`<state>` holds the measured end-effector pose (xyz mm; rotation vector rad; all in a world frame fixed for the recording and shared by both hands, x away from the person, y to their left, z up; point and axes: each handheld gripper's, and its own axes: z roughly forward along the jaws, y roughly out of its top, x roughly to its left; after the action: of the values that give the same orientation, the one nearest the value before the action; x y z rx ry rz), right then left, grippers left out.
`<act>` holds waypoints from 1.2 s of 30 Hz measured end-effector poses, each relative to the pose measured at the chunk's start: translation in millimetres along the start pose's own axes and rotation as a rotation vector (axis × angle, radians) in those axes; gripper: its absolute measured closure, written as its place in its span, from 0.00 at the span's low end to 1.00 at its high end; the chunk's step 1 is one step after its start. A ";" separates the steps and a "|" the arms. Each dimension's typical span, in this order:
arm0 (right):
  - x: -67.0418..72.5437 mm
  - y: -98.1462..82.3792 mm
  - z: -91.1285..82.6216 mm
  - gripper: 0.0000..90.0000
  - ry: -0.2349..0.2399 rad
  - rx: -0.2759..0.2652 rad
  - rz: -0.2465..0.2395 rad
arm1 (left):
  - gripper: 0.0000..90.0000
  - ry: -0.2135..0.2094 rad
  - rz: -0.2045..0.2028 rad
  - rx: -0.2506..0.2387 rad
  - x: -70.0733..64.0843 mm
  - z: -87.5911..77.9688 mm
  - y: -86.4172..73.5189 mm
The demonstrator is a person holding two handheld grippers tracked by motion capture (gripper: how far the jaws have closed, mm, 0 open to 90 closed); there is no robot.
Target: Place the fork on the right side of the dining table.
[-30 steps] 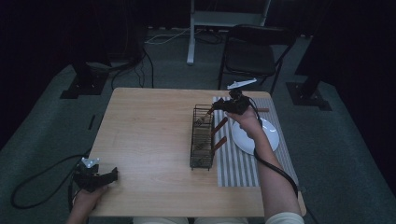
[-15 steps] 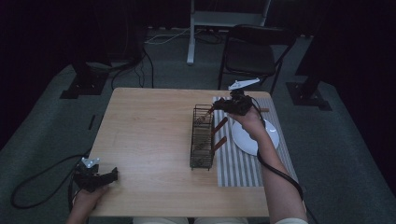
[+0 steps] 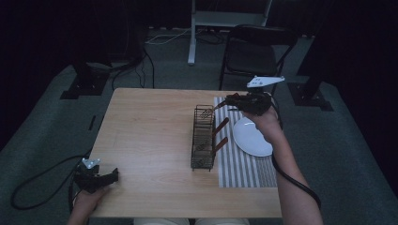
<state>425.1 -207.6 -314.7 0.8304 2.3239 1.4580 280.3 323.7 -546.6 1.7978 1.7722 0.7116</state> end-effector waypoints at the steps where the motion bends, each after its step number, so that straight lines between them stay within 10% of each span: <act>1: 1.1 0.8 -4.7 0.90 -0.008 -0.007 -0.002 | 0.00 0.000 -0.001 -0.001 -0.1 0.1 0.0; 14: 3.6 -4.4 -56.0 0.90 -0.129 -0.043 -0.011 | 0.00 0.001 0.001 -0.001 0.1 0.0 0.0; 36: 23.7 -97.1 -83.4 0.90 -0.253 0.003 0.079 | 0.00 0.000 -0.003 -0.003 -0.8 -0.4 -0.7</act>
<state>332.3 -286.1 -361.4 1.0524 2.1281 1.2942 279.5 323.0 -546.8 1.7925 1.7725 0.7132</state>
